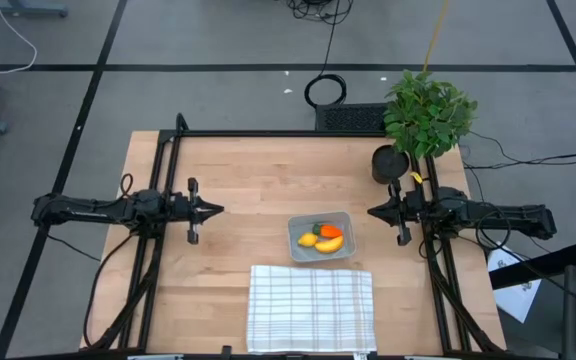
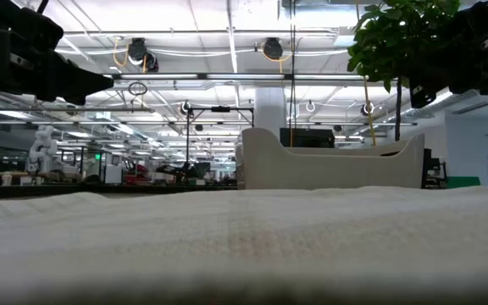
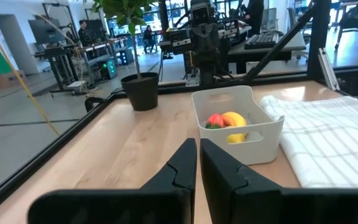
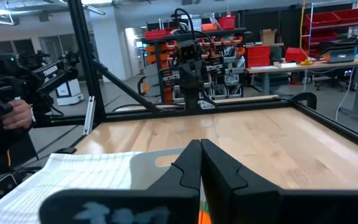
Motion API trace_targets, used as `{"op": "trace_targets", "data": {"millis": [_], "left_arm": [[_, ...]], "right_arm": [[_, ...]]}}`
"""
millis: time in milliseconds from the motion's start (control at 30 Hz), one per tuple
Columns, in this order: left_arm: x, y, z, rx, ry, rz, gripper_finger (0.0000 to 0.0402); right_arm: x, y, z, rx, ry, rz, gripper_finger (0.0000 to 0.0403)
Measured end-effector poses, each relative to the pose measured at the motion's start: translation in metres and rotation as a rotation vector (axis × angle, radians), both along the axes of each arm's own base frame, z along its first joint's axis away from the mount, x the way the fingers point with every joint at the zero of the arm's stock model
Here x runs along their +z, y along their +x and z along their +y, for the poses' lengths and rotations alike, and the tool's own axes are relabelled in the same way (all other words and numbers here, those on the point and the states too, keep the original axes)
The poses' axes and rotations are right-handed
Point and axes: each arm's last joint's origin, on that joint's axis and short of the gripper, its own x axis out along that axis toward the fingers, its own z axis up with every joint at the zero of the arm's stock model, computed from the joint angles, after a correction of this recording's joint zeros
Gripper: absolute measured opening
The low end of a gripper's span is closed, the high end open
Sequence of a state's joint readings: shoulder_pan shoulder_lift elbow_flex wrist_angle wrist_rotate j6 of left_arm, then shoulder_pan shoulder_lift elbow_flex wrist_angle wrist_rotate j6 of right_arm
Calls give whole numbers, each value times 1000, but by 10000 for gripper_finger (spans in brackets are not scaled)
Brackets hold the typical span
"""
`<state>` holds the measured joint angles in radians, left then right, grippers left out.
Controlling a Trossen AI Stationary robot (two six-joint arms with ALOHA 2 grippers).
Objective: Pick and placing Produce into tupperware
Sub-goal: Adjust the gray bin
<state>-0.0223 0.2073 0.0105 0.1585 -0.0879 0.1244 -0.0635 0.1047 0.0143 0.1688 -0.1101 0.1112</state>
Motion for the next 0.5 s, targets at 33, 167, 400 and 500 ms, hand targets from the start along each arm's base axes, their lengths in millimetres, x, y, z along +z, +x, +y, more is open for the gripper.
{"op": "trace_targets", "data": {"millis": [33, 167, 400, 500], "left_arm": [[0, 0, 0, 0, -1, 0, 26], [0, 0, 0, 0, -6, 0, 26], [-1, 0, 0, -7, -9, 7, 26], [-1, 0, 0, -7, -20, 5, 26]], "right_arm": [[0, 0, 0, 0, 0, 0, 0], [0, 0, 0, 0, 1, 2, 0], [-2, 0, 0, 1, 9, 17, 0], [-2, 0, 0, 1, 9, 20, 0]]}}
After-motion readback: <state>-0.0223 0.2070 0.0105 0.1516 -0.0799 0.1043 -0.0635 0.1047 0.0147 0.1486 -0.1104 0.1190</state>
